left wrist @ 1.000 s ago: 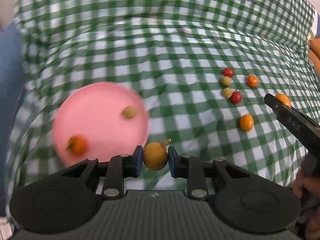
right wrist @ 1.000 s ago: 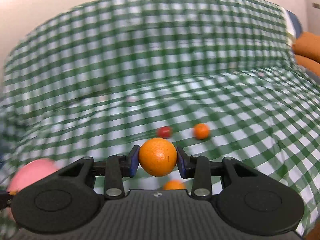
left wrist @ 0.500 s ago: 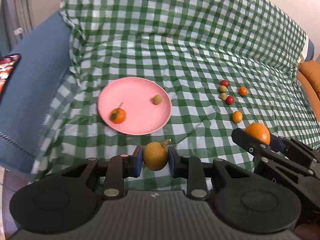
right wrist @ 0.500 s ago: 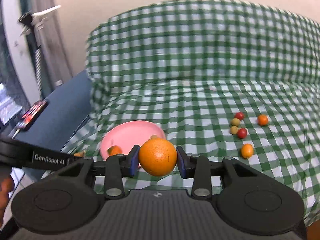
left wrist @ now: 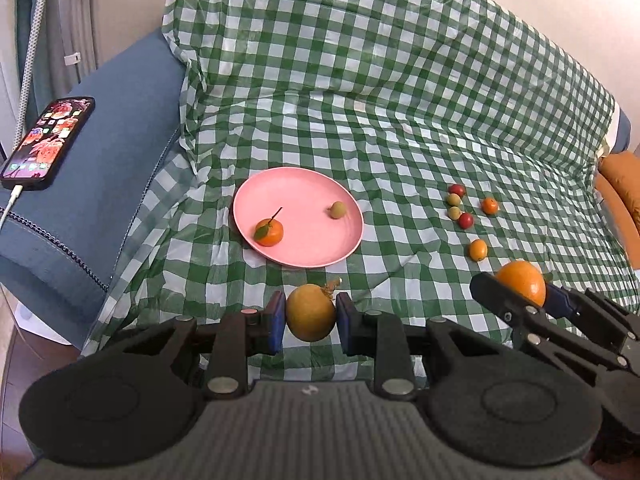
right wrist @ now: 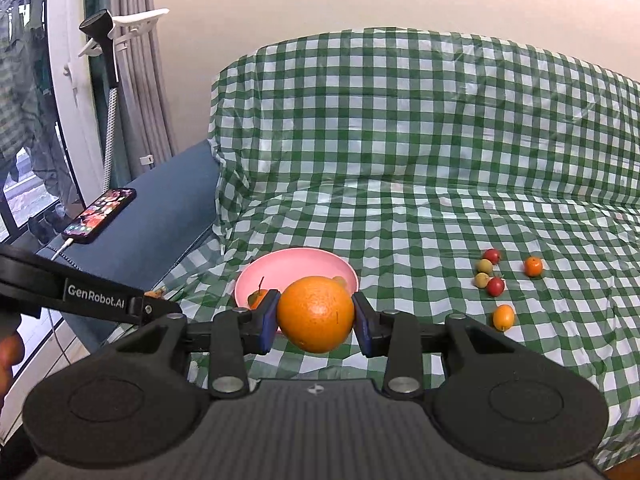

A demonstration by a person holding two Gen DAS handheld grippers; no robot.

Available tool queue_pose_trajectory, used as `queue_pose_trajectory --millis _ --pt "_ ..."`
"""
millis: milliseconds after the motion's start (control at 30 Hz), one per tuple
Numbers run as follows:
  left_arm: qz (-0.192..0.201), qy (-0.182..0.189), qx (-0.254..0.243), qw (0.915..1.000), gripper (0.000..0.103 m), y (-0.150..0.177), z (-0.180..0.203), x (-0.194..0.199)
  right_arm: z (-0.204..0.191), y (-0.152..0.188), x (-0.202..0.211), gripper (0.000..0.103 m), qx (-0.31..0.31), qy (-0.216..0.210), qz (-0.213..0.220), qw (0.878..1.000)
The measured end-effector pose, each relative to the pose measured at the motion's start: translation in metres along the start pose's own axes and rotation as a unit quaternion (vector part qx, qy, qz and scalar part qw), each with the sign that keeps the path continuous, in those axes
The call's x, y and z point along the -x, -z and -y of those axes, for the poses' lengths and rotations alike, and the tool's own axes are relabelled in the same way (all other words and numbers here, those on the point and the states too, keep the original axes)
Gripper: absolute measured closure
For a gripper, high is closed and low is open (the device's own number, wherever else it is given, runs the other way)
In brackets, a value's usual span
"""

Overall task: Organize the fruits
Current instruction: 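Carry the large orange and pear-shaped fruit over the pink plate with both tools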

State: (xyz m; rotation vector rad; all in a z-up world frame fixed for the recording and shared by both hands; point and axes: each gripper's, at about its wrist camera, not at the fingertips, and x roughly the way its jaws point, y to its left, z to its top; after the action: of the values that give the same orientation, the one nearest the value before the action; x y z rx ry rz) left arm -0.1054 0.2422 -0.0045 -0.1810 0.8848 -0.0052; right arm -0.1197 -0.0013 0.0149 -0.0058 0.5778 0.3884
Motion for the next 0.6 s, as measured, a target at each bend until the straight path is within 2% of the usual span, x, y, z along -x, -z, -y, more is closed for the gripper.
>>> queue_pose_trajectory --millis 600 --pt "-0.015 -0.008 0.028 0.9995 0.073 -0.016 -0.029 -0.041 0.003 0.001 -0.038 0.063 0.007 0.014 -0.04 0.999"
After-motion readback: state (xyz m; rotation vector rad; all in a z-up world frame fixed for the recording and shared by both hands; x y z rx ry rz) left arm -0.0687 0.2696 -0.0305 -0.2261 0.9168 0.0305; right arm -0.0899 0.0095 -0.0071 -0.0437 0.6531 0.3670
